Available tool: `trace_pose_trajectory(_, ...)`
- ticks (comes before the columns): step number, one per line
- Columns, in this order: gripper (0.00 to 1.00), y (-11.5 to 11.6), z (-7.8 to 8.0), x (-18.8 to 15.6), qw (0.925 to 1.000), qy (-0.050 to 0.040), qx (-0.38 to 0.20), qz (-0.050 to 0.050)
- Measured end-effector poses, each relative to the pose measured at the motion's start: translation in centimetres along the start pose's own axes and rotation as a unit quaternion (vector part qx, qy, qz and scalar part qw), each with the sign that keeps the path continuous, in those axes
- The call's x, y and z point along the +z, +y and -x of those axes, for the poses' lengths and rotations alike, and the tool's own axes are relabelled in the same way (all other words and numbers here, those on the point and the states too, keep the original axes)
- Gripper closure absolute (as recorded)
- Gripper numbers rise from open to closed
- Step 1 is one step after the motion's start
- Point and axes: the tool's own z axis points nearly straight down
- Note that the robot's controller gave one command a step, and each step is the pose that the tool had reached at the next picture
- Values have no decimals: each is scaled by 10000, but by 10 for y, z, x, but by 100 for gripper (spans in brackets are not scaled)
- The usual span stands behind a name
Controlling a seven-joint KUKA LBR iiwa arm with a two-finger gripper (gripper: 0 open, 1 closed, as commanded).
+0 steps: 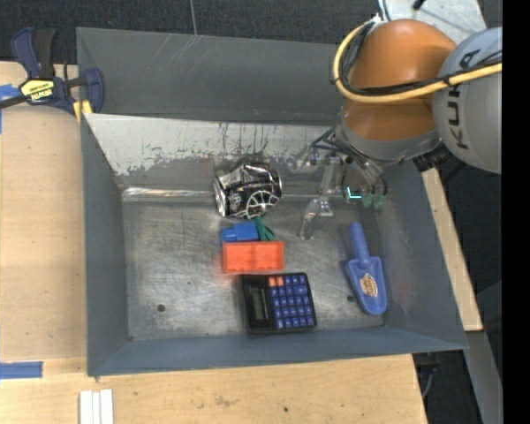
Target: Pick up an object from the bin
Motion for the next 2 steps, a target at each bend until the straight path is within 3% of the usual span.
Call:
trace_pose_trajectory(1, 0, 0, 2, -4, 10000, -40, 0, 0)
trace_pose_trajectory(2, 0, -4, -15, 35, 9998, -81, 158, 3)
